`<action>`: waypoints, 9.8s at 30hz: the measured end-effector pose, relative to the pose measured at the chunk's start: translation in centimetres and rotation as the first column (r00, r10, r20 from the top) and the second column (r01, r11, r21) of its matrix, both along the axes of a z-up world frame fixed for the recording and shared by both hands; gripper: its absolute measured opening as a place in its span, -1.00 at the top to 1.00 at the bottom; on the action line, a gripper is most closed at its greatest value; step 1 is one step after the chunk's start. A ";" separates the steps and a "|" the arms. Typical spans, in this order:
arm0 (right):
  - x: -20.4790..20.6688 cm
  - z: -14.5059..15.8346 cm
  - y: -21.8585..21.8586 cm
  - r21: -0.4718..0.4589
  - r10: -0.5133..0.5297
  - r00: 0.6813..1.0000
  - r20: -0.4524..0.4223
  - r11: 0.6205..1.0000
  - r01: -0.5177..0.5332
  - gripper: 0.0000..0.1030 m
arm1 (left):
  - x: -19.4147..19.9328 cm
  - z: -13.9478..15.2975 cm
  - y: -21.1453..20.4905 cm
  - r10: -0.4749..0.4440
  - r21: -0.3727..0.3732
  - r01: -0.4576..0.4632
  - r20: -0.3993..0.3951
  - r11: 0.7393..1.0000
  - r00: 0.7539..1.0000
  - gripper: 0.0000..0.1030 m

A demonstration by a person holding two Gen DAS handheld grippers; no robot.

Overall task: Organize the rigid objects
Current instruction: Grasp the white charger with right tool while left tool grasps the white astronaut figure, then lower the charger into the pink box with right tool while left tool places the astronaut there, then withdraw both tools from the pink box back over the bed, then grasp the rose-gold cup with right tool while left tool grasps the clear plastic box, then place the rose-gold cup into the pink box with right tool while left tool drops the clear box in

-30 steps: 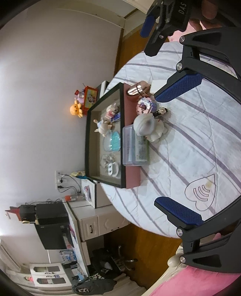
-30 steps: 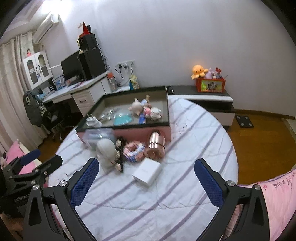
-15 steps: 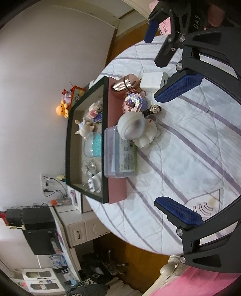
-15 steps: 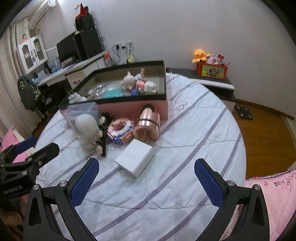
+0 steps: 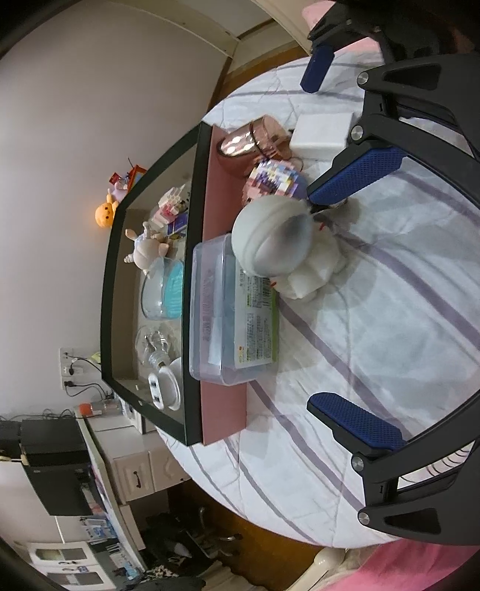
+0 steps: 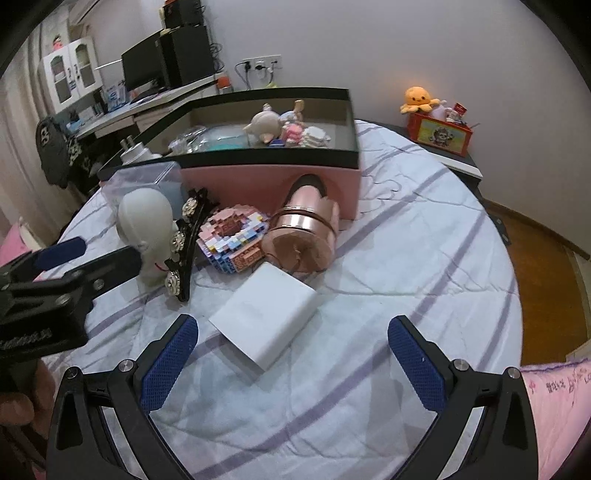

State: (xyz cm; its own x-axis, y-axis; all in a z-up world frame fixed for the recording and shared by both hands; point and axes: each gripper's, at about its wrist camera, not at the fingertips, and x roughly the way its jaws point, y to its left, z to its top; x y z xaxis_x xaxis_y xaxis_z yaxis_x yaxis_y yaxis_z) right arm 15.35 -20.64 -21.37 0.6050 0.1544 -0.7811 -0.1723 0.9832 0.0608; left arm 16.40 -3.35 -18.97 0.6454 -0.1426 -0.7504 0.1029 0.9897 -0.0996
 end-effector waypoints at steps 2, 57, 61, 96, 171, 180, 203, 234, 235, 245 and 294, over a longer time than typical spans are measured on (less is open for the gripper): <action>0.3 -0.3 0.3 -0.009 0.010 1.000 0.004 1.000 -0.010 -1.00 | 0.7 -0.5 -0.2 -0.012 -0.018 0.012 -0.012 1.000 1.000 -1.00; -1.4 3.3 1.8 0.026 0.070 0.994 0.085 0.997 -0.073 -0.25 | -0.2 1.0 1.6 -0.076 -0.088 0.078 0.025 0.993 0.997 -0.05; -1.4 4.3 1.8 0.034 0.078 0.992 0.102 0.996 -0.081 -0.25 | -0.7 2.5 2.2 -0.075 -0.091 0.080 0.056 0.993 0.996 -0.05; 20.9 8.0 2.7 0.094 0.039 0.995 0.091 0.994 -0.048 -0.25 | 18.0 7.1 2.1 -0.077 -0.011 0.078 0.098 0.997 0.992 -0.05; -3.3 11.6 -0.1 0.113 -0.064 0.971 0.231 0.993 0.038 -1.00 | -6.4 10.2 4.1 0.038 -0.032 -0.032 0.216 0.999 0.976 -1.00; -2.7 8.2 -0.8 0.082 -0.056 0.988 0.145 0.996 0.044 -1.00 | -5.7 7.4 3.4 0.018 -0.014 -0.016 0.152 1.000 0.988 -1.00; 4.6 1.9 -2.6 0.098 -0.109 0.994 0.003 0.989 0.108 -0.89 | 3.4 0.6 0.7 0.029 -0.010 -0.028 0.046 1.000 0.999 -1.00; 4.1 1.7 -3.0 0.193 -0.078 0.997 0.025 0.979 0.071 0.07 | 3.5 -0.3 1.7 0.042 -0.036 -0.040 0.031 0.999 0.999 -0.81; 3.9 2.1 -2.9 0.192 -0.075 0.997 0.031 0.979 0.067 0.07 | 3.2 -0.2 1.7 0.037 -0.033 -0.036 0.034 0.999 0.999 -0.81; 2.6 3.7 -1.2 0.186 -0.029 0.998 0.059 0.982 0.017 0.07 | 0.9 1.5 2.1 0.019 -0.013 -0.018 0.067 1.000 0.998 -0.81; 20.3 5.3 1.9 0.078 0.013 1.000 0.019 0.997 -0.015 -0.18 | 18.9 5.5 1.3 -0.033 0.062 0.027 0.097 0.998 0.995 -0.83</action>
